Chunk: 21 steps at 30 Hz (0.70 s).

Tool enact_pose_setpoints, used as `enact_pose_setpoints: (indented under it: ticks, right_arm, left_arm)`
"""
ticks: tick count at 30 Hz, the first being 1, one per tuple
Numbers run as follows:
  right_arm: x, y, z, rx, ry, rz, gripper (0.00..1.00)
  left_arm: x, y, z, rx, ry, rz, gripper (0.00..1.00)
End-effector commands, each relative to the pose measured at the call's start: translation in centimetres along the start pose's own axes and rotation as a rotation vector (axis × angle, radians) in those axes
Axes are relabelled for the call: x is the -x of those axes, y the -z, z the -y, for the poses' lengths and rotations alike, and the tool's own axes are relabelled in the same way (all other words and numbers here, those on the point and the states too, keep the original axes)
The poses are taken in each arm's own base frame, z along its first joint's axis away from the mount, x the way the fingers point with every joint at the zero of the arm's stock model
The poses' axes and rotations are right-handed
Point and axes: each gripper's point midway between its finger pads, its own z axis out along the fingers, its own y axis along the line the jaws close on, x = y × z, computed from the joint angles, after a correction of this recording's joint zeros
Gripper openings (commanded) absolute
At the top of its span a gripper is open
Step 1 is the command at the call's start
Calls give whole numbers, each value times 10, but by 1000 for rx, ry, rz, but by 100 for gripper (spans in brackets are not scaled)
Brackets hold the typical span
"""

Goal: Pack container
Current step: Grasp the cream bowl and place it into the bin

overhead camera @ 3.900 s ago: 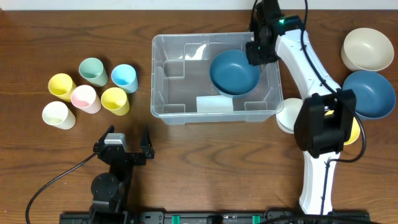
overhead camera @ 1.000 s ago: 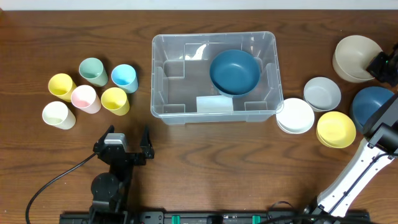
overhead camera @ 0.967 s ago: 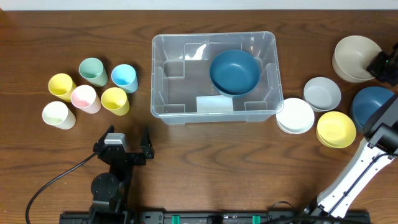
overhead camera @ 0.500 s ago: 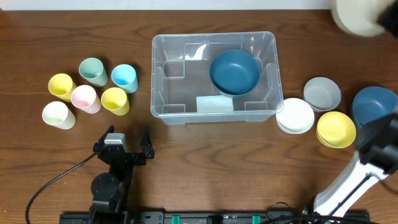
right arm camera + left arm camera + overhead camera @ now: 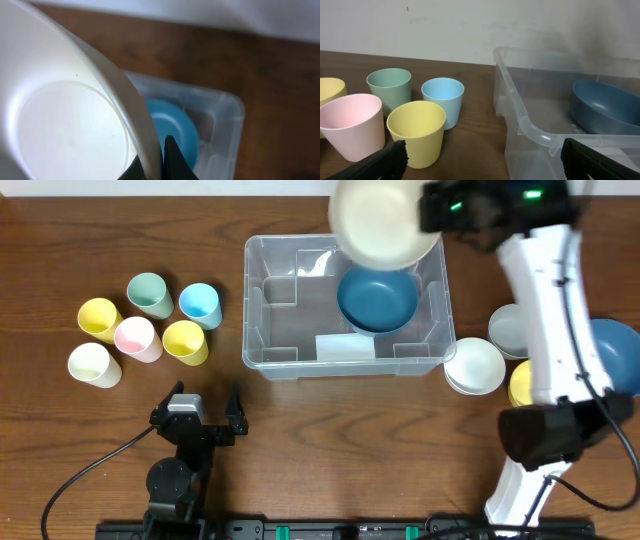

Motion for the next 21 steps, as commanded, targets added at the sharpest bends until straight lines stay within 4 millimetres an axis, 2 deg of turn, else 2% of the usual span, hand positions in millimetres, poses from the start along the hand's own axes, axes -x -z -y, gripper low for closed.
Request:
enact_pose_setpoints:
  ticks: [1,8,16,18,19,21]
  right_arm:
    - [-22,-23,14,-102,0,-68,1]
    - [-65,-64,30,-124,-34,-168,1]
    - [-96,-98,41,-130,-39,-201,1]
    - [-101,-103,43,-131,-41,-203,4]
    - [-103,-105,44,-132,-42,-205,16]
    - [-105,-108,45,-133,-43,-204,54]
  left_arm:
    - [-17,-1,-5,22,-5,-46,98]
    - [-17,-1,-5,22,-5,-46,98]
    - [-17,-1,-5,22,-5,-46,98]
    - [-17,-1,-6,23,-5,-46,98]
    - [-17,-1,-6,23,-5,-46,98]
    - [-17,-1,-5,22,-5,-46,98]
